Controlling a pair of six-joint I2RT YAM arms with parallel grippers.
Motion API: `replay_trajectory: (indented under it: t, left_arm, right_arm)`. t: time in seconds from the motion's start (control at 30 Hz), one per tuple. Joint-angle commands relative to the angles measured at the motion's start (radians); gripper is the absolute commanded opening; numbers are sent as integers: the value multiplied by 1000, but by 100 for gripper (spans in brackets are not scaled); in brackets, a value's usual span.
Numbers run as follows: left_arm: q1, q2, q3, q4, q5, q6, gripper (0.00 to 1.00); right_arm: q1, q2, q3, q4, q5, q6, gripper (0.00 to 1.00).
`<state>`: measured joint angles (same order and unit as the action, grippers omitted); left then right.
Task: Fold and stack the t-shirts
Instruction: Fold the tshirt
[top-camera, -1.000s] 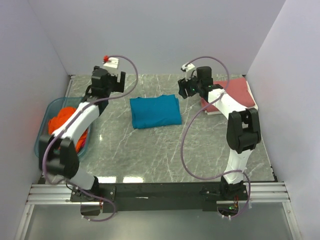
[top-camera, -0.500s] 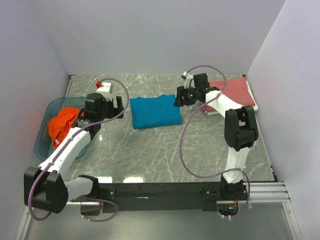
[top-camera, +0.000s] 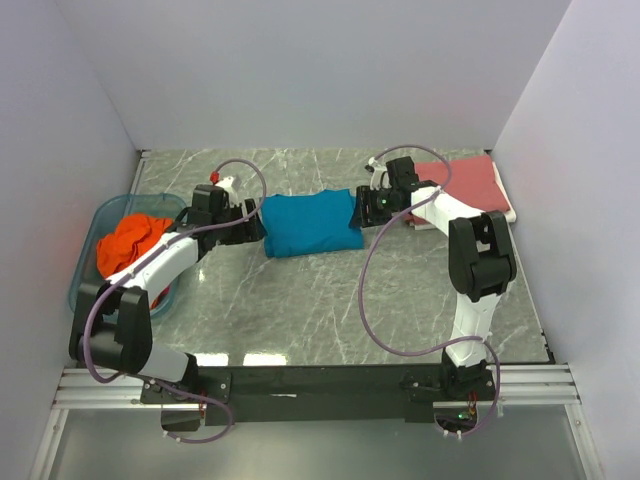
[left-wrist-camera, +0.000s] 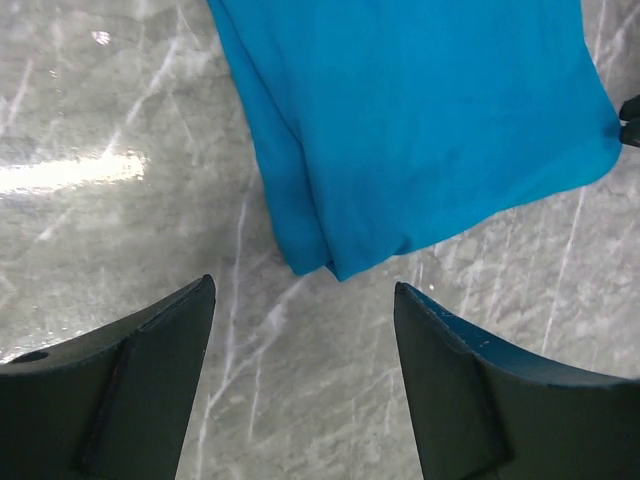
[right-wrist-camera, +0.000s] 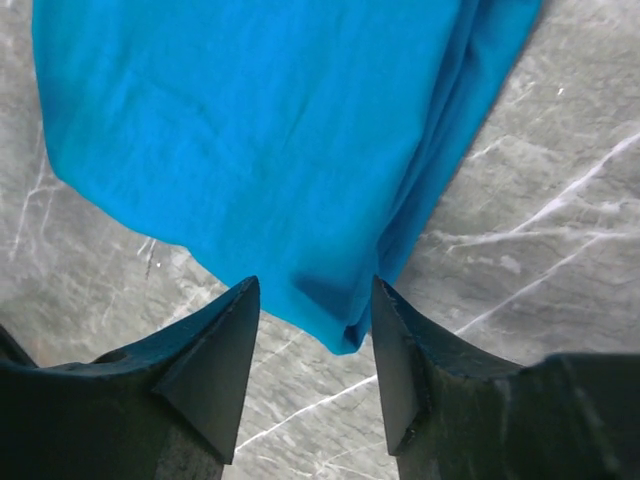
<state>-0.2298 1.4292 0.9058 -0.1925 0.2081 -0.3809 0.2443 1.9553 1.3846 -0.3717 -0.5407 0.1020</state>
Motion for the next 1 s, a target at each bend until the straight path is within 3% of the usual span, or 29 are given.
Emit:
replay_trajectory:
  t: [0.0, 0.13, 0.43, 0.6, 0.7, 0.83, 0.97]
  left_arm:
    - [1, -16, 18, 28, 54, -33, 77]
    - [1, -6, 19, 19, 56, -26, 77]
    - [1, 36, 31, 11, 36, -33, 77]
    - [1, 40, 30, 11, 42, -33, 76]
    - [1, 37, 28, 10, 39, -30, 76]
    - [1, 37, 25, 8, 40, -29, 76]
    - [1, 37, 22, 11, 48, -29, 76]
  right_arm:
    - [-8, 11, -4, -12, -51, 12, 54]
    - [-10, 10, -10, -19, -76, 11, 46]
    - [-16, 17, 7, -12, 1, 10, 52]
    - [-16, 48, 40, -32, -21, 7, 49]
    - [-16, 50, 33, -33, -53, 7, 35]
    - [-20, 2, 10, -35, -73, -2, 3]
    - [-31, -59, -35, -29, -94, -15, 0]
